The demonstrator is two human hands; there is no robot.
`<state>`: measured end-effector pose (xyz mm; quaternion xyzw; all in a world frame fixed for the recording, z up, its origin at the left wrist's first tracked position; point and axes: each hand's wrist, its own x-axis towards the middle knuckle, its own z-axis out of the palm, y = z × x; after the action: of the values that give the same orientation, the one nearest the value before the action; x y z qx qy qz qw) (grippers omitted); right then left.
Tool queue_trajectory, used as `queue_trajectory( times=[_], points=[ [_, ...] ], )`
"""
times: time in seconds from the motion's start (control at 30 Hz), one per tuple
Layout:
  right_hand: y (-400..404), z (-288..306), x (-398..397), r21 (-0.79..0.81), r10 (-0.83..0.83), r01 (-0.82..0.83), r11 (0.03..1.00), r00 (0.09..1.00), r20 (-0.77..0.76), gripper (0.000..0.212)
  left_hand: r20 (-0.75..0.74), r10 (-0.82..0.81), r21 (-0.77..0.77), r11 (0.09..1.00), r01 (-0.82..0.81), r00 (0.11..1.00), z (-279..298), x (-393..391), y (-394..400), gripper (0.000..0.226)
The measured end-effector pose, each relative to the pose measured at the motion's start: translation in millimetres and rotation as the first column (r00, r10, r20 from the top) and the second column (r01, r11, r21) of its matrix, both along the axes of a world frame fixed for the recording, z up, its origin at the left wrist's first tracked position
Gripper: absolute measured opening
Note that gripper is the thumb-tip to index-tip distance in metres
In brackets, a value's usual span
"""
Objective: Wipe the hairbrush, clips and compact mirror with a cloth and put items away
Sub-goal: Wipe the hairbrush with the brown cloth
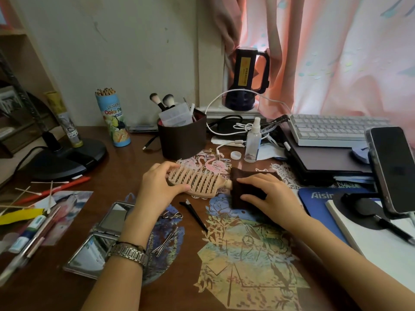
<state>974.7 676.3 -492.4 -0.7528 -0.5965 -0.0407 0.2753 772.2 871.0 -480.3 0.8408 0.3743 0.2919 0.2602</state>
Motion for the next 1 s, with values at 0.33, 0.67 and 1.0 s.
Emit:
queue_trajectory(
  times=[0.33, 0.67, 1.0],
  points=[
    [26.0, 4.1, -12.4, 0.012, 0.035, -0.036, 0.999, 0.999, 0.031, 0.039, 0.006, -0.005, -0.001, 1.0, 0.005, 1.0, 1.6, -0.4, -1.8, 0.063],
    [39.3, 5.0, -12.1, -0.032, 0.099, -0.096, 0.995, 0.984, 0.149, 0.032, 0.011, -0.004, 0.008, 1.0, 0.004, 1.0, 1.1, 0.5, -1.2, 0.063],
    [39.0, -4.7, -14.6, 0.093, 0.089, -0.124, 0.988, 0.943, 0.322, 0.026, -0.038, 0.003, 0.06, 0.998, 0.0, 0.999, 1.8, 0.8, -4.0, 0.062]
  ],
)
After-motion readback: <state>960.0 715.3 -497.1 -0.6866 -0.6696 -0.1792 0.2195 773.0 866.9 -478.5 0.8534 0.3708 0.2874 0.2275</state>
